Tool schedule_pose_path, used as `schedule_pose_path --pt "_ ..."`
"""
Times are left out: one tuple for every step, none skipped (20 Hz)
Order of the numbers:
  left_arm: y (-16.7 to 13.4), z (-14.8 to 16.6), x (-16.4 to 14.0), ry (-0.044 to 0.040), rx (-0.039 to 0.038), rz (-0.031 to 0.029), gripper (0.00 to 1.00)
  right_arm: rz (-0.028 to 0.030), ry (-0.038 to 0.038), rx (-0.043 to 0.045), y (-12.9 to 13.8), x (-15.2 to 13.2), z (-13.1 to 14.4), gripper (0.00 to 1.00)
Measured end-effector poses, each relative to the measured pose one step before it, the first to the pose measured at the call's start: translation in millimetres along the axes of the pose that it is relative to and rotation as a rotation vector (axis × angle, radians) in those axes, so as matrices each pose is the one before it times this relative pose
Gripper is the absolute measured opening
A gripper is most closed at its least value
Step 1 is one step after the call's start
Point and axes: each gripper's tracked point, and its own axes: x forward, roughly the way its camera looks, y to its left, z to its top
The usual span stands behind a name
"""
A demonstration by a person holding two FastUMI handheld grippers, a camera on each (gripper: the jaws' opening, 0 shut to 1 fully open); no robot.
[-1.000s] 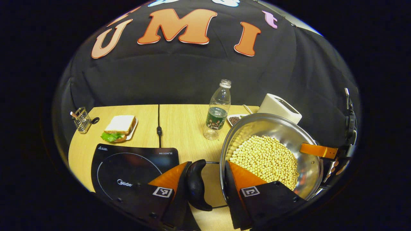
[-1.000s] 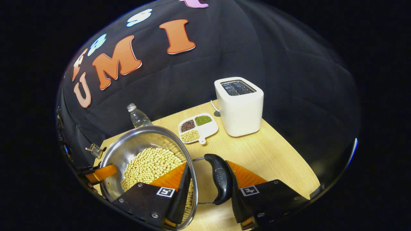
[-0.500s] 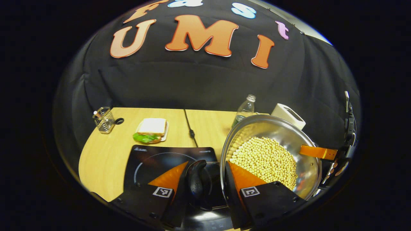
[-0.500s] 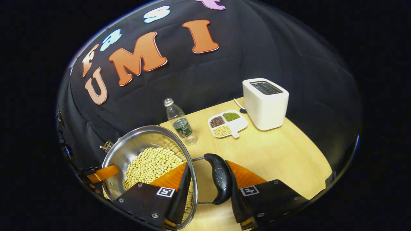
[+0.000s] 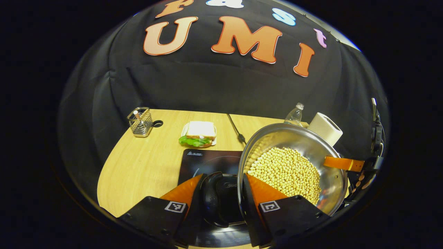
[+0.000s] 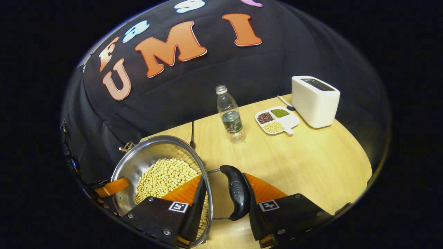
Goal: First push the handle of the pot to place it horizontally, then grasp the pot with both hands and set it on the induction cooktop.
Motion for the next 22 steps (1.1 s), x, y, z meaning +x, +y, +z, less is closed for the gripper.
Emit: schedule_pose_path --pt "10.20 -2.83 -0.19 0.00356 0.00413 0.00754 0.63 0.00223 -0.00154 -0.00372 7.40 2.90 -3.32 0.59" --pt "8.97 -1.13 -0.03 0.00051 -0.00282 0.00457 0.60 0.00215 0.00086 -0.00092 8.15 1.97 -4.46 0.59" --pt "8.10 -2.54 1.93 0.00195 -0.00630 0.00339 0.60 0.00325 0.00212 -0.00053 6.59 2.00 -4.54 0.59" --pt "7.47 -1.61 1.85 0.00060 -0.00365 0.00295 0.60 -0.00034 0.00164 -0.00433 5.62 2.47 -4.31 0.59" --pt "7.20 -3.86 1.21 0.00565 -0.00324 0.00219 0.63 -0.00194 0.00041 -0.00890 5.07 3.17 -3.05 0.59" --pt "6.65 -4.27 1.04 0.00914 -0.00770 0.00053 0.63 -0.00432 0.00144 -0.00976 4.23 3.63 -3.14 0.59" --pt "6.38 -4.02 2.80 0.00642 -0.00699 -0.00063 0.60 -0.00410 0.00032 -0.00727 3.79 3.76 -1.97 0.59" --pt "4.32 -2.64 2.72 0.00577 -0.00716 -0.00068 0.66 -0.00330 0.00274 -0.00659 3.08 2.48 -3.57 0.59" --pt "4.29 -1.84 2.20 0.00366 -0.00268 -0.00111 0.66 -0.00253 0.00411 -0.00326 2.85 1.50 -2.21 0.59" --pt "3.18 -1.60 3.16 0.00445 0.00177 -0.00113 0.61 -0.00243 0.00313 -0.00238 0.73 0.76 -3.54 0.59" --pt "2.79 -3.22 1.95 0.00522 0.00065 0.00030 0.61 -0.00342 0.00255 -0.00329 0.76 1.84 -2.36 0.59" --pt "2.38 -1.18 2.60 0.00555 -0.00088 -0.00064 0.61 -0.00305 0.00099 -0.00235 1.57 2.69 -2.55 0.59" --pt "3.39 -2.45 3.38 0.00479 -0.00045 -0.00089 0.60 -0.00106 0.00339 0.00059 1.33 3.18 -2.99 0.59" --pt "-1.63 -2.25 -0.21 0.00765 0.00421 -0.00022 0.63 -0.00039 0.00527 0.00764 0.88 3.14 -4.56 0.59" --pt "0.54 -2.27 3.31 0.00826 0.00709 0.00175 0.63 -0.00046 0.00744 0.00635 -0.30 3.72 -3.80 0.59" --pt "0.30 -0.91 2.00 0.00351 0.00458 0.00128 0.66 -0.00026 0.00573 0.00247 -0.15 3.16 -2.57 0.59" --pt "-0.18 -1.59 4.41 0.00279 0.00224 0.00116 0.66 0.00043 0.00317 0.00079 0.31 2.99 -1.96 0.59" --pt "-0.96 -0.60 1.97 0.00208 -0.00298 -0.00055 0.66 -0.00089 0.00219 0.00187 -0.07 1.73 -0.97 0.59" --pt "-0.21 -1.18 0.95 0.00462 -0.00230 0.00071 0.66 -0.00091 0.00090 -0.00135 0.18 1.40 -0.47 0.59" --pt "0.71 -1.15 0.25 0.00358 -0.00160 0.00247 0.62 -0.00115 0.00055 -0.00167 0.55 0.76 -0.26 0.59" --pt "1.01 -0.03 -0.24 -0.00054 0.00184 0.00470 0.65 0.00159 -0.00094 -0.00184 0.83 0.03 0.48 0.60" --pt "0.49 1.42 0.09 -0.00627 0.00468 0.00624 0.69 0.00336 -0.00130 0.00034 1.18 1.71 0.10 0.60"
